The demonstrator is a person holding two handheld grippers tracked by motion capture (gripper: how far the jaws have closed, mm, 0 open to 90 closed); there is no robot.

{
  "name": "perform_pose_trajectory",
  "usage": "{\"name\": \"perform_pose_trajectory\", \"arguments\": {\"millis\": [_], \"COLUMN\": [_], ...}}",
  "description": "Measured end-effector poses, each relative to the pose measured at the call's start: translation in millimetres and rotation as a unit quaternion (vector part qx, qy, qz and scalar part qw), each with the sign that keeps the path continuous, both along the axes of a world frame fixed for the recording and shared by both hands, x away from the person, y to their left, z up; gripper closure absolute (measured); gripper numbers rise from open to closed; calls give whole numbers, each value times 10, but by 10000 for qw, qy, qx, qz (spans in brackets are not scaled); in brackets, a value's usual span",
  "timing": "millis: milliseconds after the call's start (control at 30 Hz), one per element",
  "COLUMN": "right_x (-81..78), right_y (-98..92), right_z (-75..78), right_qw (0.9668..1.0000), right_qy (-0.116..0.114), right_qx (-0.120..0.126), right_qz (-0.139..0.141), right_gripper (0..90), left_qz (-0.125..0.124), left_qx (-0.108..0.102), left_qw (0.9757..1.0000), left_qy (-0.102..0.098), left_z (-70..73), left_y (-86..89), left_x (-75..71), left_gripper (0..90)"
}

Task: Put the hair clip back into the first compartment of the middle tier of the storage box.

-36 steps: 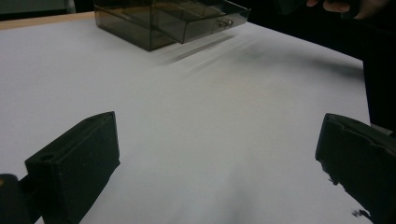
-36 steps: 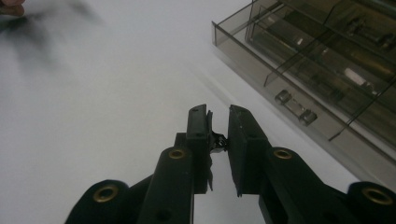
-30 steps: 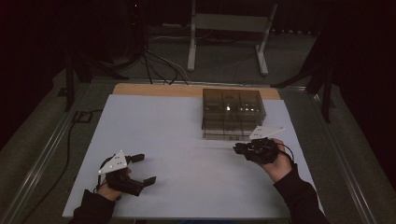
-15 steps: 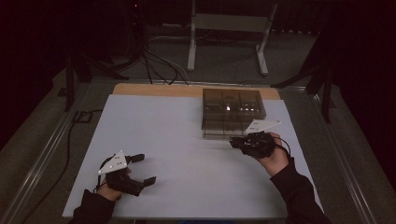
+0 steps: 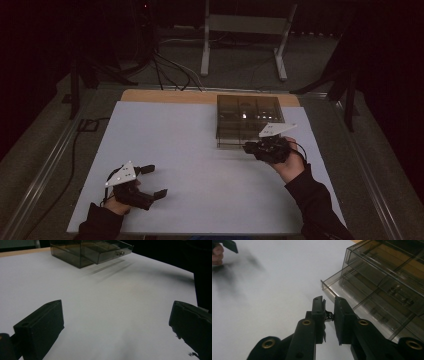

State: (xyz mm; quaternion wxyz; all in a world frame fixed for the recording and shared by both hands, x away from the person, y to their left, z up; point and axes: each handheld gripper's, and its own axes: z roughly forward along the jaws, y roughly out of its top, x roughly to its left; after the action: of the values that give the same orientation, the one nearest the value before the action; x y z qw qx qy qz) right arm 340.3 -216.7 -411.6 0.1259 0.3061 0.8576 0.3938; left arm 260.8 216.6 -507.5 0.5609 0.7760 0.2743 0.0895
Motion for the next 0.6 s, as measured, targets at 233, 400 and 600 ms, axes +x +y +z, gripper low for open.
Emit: {"name": "perform_pose_trajectory", "arguments": {"millis": [233, 400, 600], "right_x": [69, 120, 179], "right_y": [22, 39, 79], "right_z": [11, 29, 38], "right_qw": [10000, 9999, 9999], "right_qy": [-20, -34, -33], "right_qx": [14, 10, 13], "right_qz": [-92, -127, -144], "right_gripper": [786, 786, 786], "left_qz": [-8, -8, -12], "left_qx": [24, 9, 18], "left_qw": [10000, 10000, 10000], "left_qy": [3, -6, -9], "left_z": [-2, 1, 2], "left_y": [-3, -5, -5], "left_x": [2, -1, 0], "left_gripper": [7, 7, 7]}}
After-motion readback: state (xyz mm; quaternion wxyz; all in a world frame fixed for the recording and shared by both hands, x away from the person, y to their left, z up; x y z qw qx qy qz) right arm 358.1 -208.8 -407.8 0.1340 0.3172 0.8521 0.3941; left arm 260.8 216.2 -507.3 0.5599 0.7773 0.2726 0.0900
